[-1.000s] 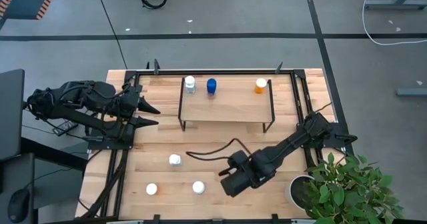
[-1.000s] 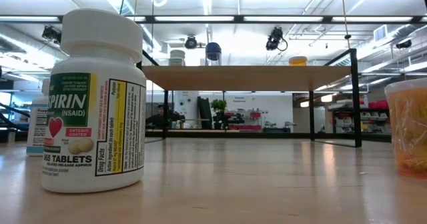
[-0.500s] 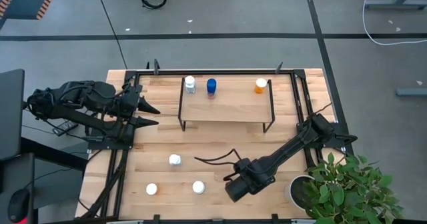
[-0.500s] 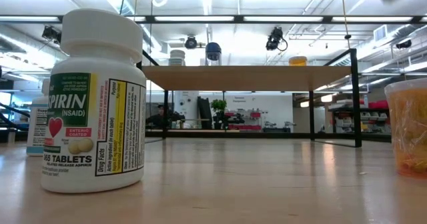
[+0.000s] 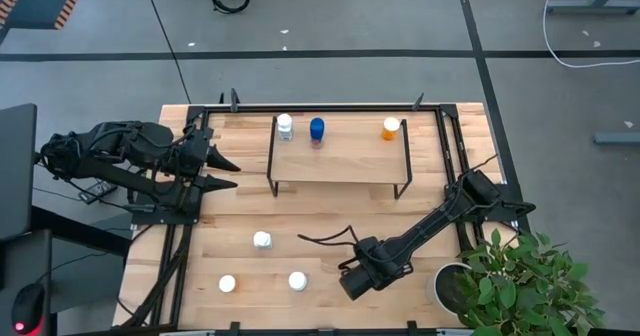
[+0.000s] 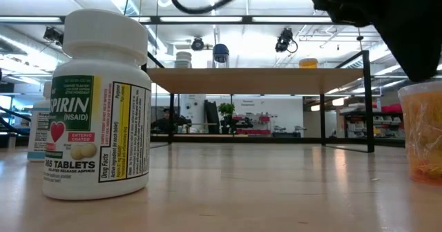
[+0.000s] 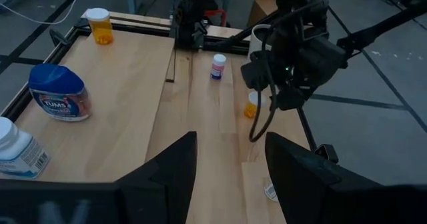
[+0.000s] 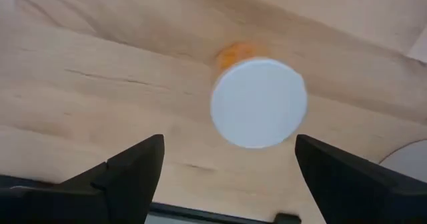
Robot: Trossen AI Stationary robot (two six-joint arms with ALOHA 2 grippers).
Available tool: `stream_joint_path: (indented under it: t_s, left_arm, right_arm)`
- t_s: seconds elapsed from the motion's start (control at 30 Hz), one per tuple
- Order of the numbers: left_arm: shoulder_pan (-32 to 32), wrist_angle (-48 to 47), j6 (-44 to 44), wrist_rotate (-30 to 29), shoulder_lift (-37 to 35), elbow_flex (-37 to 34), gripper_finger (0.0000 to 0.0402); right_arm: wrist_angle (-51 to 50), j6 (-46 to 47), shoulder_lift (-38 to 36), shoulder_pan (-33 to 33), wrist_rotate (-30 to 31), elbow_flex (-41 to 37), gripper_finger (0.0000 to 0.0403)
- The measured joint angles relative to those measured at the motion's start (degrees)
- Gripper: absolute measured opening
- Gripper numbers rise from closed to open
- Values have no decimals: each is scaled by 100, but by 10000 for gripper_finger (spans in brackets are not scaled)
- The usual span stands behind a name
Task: Pick and place medicine bottles onto shelf by color
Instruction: Put the right orange pill bottle on the shelf
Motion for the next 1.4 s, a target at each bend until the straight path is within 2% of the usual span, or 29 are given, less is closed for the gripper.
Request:
stream_joint_path:
  t_s: [0.23,0.47,1.07,1.4]
  left_arm:
    - [0,2,-12,1,0,0,183]
    - [0,-1,-11,2,0,0,184]
    - [0,-2,2,4,0,0,180]
    - [0,-2,2,4,0,0,178]
  right_arm:
    - [-3,74,0,-39,91,-221,346]
    - [623,83,0,-39,121,-525,342]
    - [517,-194,0,-259,299,-556,264]
    - [519,-400,0,-289,17,-556,222]
